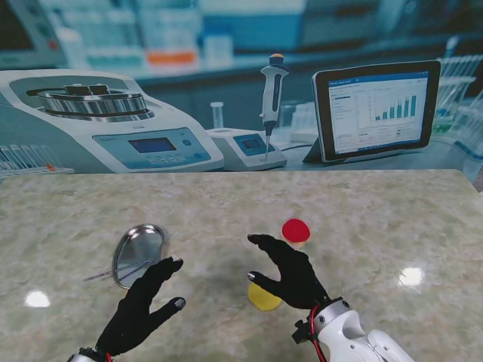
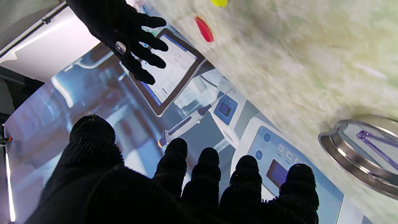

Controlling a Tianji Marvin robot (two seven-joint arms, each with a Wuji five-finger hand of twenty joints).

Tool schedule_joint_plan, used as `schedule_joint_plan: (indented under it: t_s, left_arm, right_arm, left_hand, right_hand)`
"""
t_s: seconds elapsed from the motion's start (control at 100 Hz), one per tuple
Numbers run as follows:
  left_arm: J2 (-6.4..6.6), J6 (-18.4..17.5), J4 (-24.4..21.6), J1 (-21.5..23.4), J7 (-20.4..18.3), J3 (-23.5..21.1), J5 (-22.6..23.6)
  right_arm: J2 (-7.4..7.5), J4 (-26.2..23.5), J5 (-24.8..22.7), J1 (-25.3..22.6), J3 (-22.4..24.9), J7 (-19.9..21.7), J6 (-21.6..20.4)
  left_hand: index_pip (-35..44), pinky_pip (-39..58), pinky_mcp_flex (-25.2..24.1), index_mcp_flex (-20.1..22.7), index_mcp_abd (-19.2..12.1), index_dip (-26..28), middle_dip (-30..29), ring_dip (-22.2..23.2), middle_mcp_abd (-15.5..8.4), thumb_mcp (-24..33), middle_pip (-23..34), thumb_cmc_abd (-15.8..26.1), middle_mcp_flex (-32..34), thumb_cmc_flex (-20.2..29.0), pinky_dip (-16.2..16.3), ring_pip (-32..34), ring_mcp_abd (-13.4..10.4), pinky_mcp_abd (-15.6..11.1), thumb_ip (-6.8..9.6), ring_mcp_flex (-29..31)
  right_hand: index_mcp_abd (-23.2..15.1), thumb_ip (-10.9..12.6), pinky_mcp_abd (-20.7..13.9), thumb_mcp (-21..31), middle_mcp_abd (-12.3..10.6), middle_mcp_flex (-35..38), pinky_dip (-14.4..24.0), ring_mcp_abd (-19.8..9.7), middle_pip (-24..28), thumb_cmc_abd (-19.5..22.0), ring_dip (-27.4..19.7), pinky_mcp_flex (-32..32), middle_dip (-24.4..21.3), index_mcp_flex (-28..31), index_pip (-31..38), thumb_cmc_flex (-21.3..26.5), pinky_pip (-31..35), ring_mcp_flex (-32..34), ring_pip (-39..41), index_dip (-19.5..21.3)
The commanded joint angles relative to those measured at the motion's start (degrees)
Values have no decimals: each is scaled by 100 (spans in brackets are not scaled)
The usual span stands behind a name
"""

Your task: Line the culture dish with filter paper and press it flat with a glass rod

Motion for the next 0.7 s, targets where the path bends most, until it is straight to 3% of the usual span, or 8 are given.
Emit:
schedule_joint_plan:
  t_s: [0.0, 0.11, 0.16, 0.39, 0.69]
  left_arm:
    - [-53, 38, -31, 120, 46, 86, -58]
    - [-97, 115, -10, 110, 274, 208, -122]
    - [-118, 151, 1, 86, 368, 259, -155]
    - [-142, 406, -21, -161, 424, 425, -301]
    - [-170, 834, -52, -493, 496, 664, -412]
  right_arm:
    - [-28, 47, 33, -82, -49, 1, -38]
    - [-27, 102, 84, -105, -90, -9, -172]
    - [-22, 120, 98, -123, -105, 0, -232]
    - [-25, 189, 187, -211, -185, -36, -384]
    - [-67, 341, 431, -176, -213, -129, -546]
  left_hand:
    - [-122, -338, 3, -222, -270, -82, -145, -79, -264, -98, -134, 177, -189, 79, -250, -104, -209, -218, 55, -187]
    - [-225, -412, 38, -290, -278, -145, -128, -304, -306, -113, -320, 204, -253, 93, -486, -200, -253, -259, 54, -179]
    - [-314, -437, 44, -287, -301, -197, -139, -424, -324, -114, -384, 211, -269, 92, -576, -238, -281, -291, 55, -179]
    - [-378, -551, 73, -262, -447, -234, -312, -679, -375, -120, -461, 220, -273, 90, -842, -292, -350, -362, 52, -186]
    - [-210, -573, 86, -244, -616, -143, -354, -758, -402, -113, -441, 204, -266, 116, -1001, -277, -345, -350, 55, -188]
  right_hand:
    - [-200, 10, -86, -113, -165, -173, -101, -126, -136, 159, -82, -95, -38, 49, -57, -49, -107, -167, -189, -30]
    - [-236, -4, -108, -121, -201, -197, -151, -145, -257, 181, -116, -106, -69, 46, -118, -70, -221, -194, -272, -109]
    - [-253, -8, -128, -118, -219, -197, -212, -164, -397, 188, -205, -93, -115, 72, -176, -89, -350, -199, -428, -337]
    - [-309, -27, -215, -112, -278, -225, -487, -265, -701, 176, -440, -77, -234, 107, -211, -160, -842, -267, -791, -909]
    - [-368, -106, -125, -173, -302, -259, -525, -135, -742, 186, -402, -140, -179, 113, -200, -483, -1011, -300, -767, -1054]
